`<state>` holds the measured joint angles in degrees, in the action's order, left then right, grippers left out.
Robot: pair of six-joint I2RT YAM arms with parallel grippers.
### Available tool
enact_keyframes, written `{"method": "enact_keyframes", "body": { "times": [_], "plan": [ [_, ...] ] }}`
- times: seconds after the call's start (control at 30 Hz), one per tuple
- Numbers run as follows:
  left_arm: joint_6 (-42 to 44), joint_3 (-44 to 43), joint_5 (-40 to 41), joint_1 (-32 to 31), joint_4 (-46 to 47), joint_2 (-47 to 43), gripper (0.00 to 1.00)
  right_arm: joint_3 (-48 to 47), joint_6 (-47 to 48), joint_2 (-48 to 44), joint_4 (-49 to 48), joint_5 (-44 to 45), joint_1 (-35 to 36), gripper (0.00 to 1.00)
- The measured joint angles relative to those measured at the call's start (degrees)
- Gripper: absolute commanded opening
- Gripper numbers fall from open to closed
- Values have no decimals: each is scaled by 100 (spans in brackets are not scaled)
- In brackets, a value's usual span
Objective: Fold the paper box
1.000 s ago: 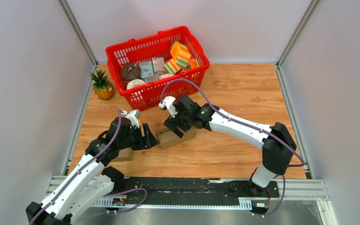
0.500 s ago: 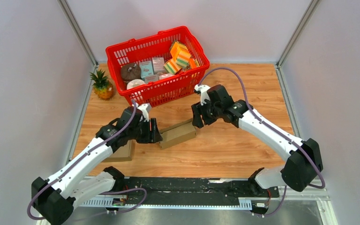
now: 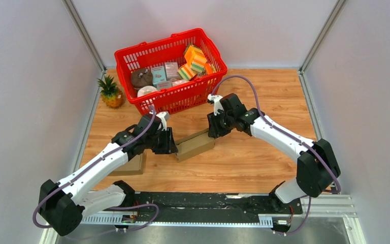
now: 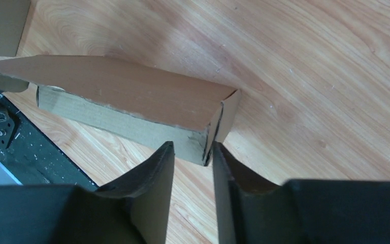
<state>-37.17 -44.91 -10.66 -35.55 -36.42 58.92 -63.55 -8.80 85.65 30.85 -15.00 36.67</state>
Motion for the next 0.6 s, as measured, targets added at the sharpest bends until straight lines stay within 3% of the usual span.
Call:
{"method": "enact_keyframes", "body": {
  "times": [0.1, 0.23, 0.47, 0.6],
  "plan": [
    [-33, -31, -33, -7, 92, 70, 39, 0, -24, 101, -76, -4, 0, 31],
    [-81, -59, -90, -13, 199, 153, 49, 0, -63, 160, -173, -13, -2, 30],
    [-85, -221, -37, -146, 173, 439, 38, 0, -107, 160, -234, -15, -11, 30],
    [-74, -234, 116, -212, 96, 442, 38, 0, -107, 160, -243, -13, -22, 30]
  ]
}}
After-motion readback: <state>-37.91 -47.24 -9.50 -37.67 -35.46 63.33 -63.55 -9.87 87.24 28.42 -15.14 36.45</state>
